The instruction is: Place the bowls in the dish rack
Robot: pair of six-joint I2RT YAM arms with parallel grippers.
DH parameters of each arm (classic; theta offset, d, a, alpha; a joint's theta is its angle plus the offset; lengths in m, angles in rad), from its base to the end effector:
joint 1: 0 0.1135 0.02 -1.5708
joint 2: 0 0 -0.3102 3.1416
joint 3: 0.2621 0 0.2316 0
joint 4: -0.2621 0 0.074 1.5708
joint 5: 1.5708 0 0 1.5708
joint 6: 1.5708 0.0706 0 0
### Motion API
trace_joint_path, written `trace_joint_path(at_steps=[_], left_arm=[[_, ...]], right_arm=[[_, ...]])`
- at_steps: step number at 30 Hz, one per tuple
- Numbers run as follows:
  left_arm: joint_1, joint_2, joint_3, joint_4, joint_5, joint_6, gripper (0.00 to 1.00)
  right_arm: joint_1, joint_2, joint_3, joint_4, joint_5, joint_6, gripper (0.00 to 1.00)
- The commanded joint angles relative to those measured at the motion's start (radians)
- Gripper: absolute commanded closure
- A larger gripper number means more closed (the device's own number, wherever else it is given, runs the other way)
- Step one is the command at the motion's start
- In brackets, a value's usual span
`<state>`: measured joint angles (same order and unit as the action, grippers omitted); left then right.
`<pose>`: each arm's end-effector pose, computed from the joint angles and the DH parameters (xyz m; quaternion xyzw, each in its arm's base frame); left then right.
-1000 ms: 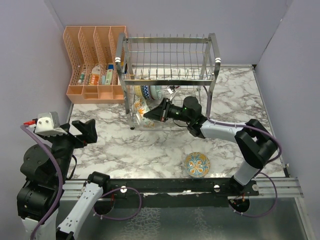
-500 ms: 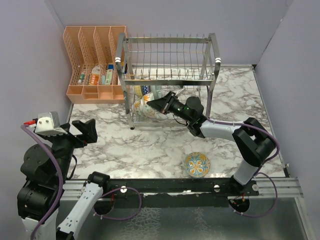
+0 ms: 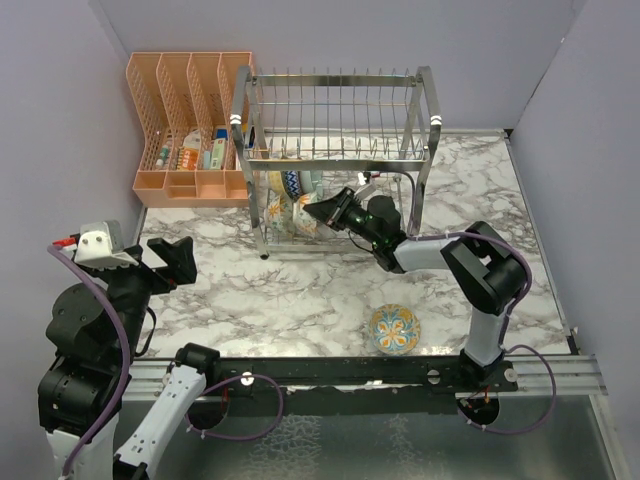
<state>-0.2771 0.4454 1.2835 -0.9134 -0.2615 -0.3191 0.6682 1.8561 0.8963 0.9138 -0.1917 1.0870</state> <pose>-0.0076 0.0211 0.4429 -0.1039 0.7249 -0.1066 0.6725 0.3276 0.2757 0.2558 0.0850 0.7179 0.5730 0.3861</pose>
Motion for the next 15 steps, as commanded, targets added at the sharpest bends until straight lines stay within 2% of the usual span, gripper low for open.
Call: trace_joint_path(at_steps=[1,15], left_arm=[[-0.004,0.014,0.010,0.013,0.004,0.014,0.01],[-0.006,0.014,0.000,0.012,-0.005,0.017,0.01]], right_arm=[[-0.026,0.032,0.040,0.120,0.009,0.071,0.99],[-0.035,0.133,0.075,0.220,-0.038,0.216,0.99]])
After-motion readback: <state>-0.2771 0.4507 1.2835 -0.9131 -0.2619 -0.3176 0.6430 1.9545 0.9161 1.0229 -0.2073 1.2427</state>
